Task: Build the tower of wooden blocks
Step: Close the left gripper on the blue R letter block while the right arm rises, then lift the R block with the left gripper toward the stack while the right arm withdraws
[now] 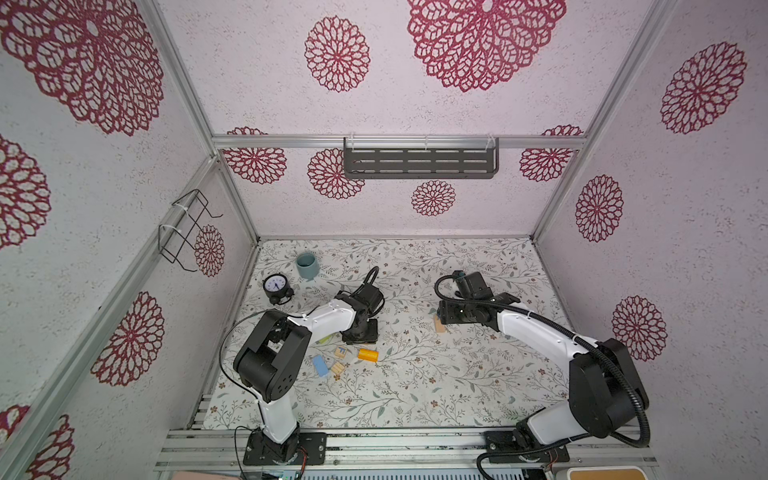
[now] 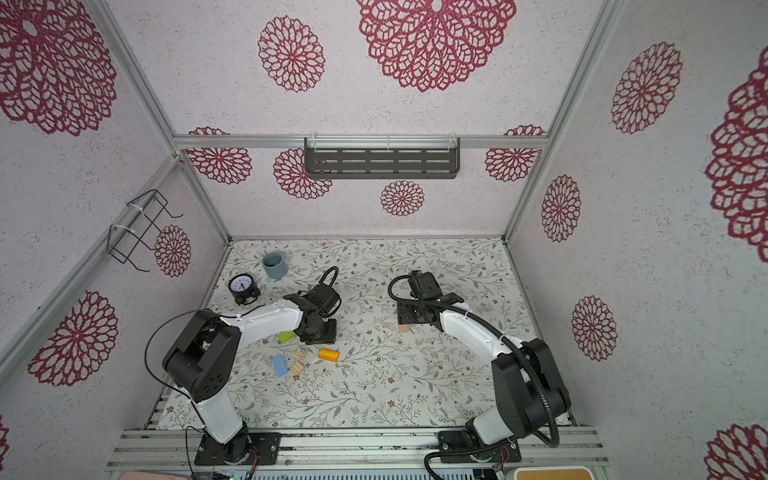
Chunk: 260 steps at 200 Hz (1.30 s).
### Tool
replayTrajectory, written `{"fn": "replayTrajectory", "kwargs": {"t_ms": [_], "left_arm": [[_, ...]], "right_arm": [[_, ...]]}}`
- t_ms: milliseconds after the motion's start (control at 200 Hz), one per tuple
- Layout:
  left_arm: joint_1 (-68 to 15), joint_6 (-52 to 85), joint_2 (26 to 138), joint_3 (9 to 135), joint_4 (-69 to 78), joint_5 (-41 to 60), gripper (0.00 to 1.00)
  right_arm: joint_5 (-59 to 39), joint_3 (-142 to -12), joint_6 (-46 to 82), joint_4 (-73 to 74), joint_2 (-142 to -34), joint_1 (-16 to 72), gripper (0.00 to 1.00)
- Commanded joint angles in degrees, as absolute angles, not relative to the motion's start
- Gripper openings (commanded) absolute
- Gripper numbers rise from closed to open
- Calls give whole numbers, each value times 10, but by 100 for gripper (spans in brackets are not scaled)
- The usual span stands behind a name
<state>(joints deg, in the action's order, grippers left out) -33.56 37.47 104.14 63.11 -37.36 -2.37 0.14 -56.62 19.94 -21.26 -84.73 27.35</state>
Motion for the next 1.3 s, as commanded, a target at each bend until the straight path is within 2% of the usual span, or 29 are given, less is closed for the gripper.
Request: {"fn": "replayTrajectory", "kwargs": {"t_ms": [0, 285, 610, 655, 720, 986, 1296], "left_arm": [[-339, 368, 1053, 646, -378, -36, 45], [-342, 370, 1049, 655, -392, -46, 33], [-372, 380, 1024, 722, -454, -26, 31], [-381, 381, 1024, 740, -467, -27, 32], [-390, 385, 1024, 765, -481, -22, 32], [-422, 418, 1059, 853, -511, -14, 34], [-456, 454, 1153, 971, -552, -23, 34]], "right_arm": [[1, -565, 192, -213, -819, 270, 72], [3, -562, 194, -212, -808, 266, 73], [-3, -557, 205, -206, -788, 243, 79], [-4, -555, 207, -204, -782, 239, 81], [-1, -548, 212, -200, -775, 231, 98], [-3, -483, 257, -155, -724, 166, 99], [16, -402, 311, -98, -659, 102, 99]]}}
